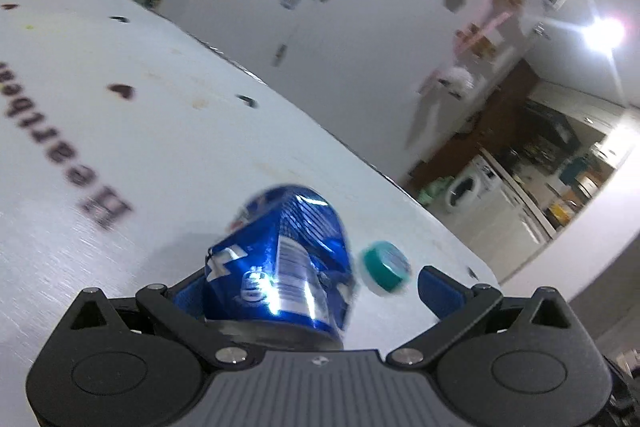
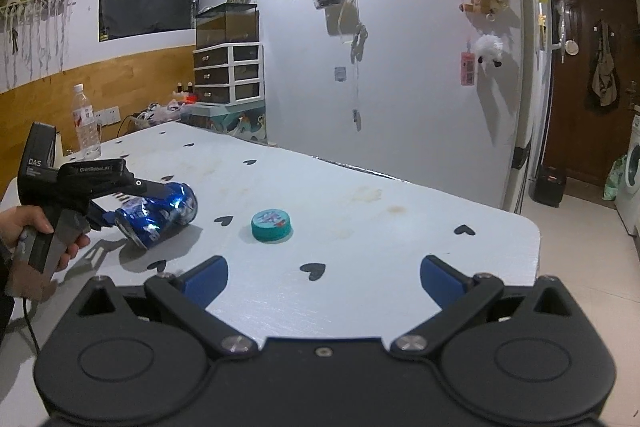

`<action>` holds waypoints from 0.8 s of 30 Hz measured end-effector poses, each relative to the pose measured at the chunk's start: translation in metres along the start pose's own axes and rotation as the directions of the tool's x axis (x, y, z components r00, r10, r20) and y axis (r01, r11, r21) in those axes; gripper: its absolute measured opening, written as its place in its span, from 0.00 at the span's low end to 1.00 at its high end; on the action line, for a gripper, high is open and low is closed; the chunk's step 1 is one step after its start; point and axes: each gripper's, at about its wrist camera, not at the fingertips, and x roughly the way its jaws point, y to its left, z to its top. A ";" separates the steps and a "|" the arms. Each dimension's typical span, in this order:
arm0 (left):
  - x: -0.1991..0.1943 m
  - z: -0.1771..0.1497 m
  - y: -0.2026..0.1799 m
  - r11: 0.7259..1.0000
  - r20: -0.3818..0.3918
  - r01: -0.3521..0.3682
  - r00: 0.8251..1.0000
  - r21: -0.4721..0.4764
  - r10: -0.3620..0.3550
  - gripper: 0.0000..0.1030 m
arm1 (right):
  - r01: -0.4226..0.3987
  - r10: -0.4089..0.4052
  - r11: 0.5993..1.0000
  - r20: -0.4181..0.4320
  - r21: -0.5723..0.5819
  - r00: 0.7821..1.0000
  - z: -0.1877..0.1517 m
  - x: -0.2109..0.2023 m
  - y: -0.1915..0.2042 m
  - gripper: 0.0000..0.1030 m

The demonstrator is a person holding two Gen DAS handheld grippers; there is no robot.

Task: Collect trash
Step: 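Grasp the crushed blue can with the left tool while the right tool grasps the teal lid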

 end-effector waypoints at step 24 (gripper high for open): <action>0.001 -0.014 0.002 0.963 0.073 0.233 0.972 -0.136 -0.225 0.98 | -0.195 0.223 0.934 -0.063 0.300 0.973 0.034 0.139 0.046 0.35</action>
